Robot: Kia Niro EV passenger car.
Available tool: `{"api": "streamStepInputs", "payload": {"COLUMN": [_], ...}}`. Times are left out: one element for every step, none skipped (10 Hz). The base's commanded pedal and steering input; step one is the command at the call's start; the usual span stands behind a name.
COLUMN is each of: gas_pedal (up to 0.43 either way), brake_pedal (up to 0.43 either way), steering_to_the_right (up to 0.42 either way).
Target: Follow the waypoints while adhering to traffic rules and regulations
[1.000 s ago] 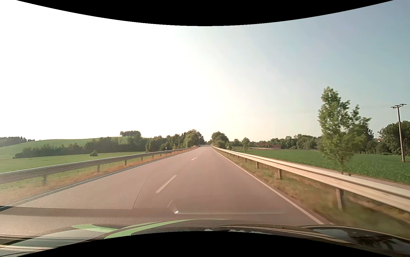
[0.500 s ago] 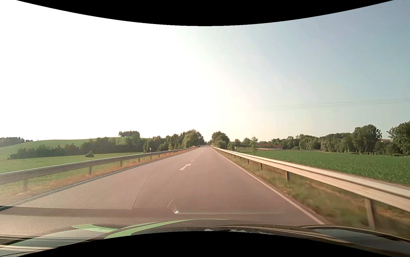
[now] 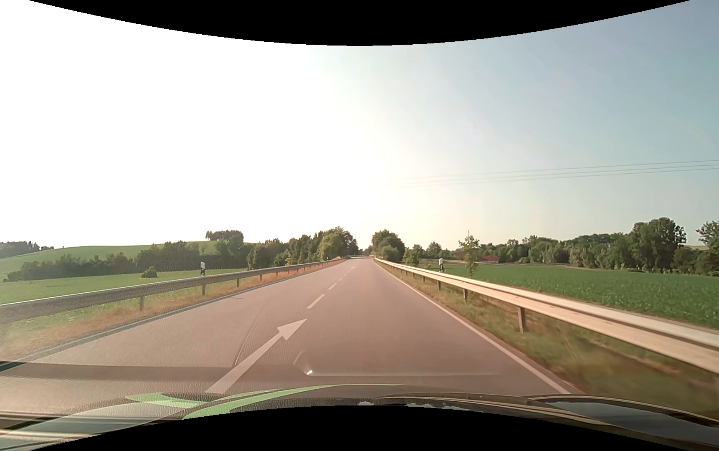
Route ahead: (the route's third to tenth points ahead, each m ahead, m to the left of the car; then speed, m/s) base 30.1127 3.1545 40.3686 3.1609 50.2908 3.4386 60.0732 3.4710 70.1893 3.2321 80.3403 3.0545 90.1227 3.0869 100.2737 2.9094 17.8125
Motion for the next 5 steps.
{"api": "streamStepInputs", "payload": {"gas_pedal": [0.177, 0.177, 0.177, 0.177, 0.177], "brake_pedal": [0.000, 0.000, 0.000, 0.000, 0.000], "steering_to_the_right": [-0.001, -0.001, -0.001, 0.000, 0.000]}}
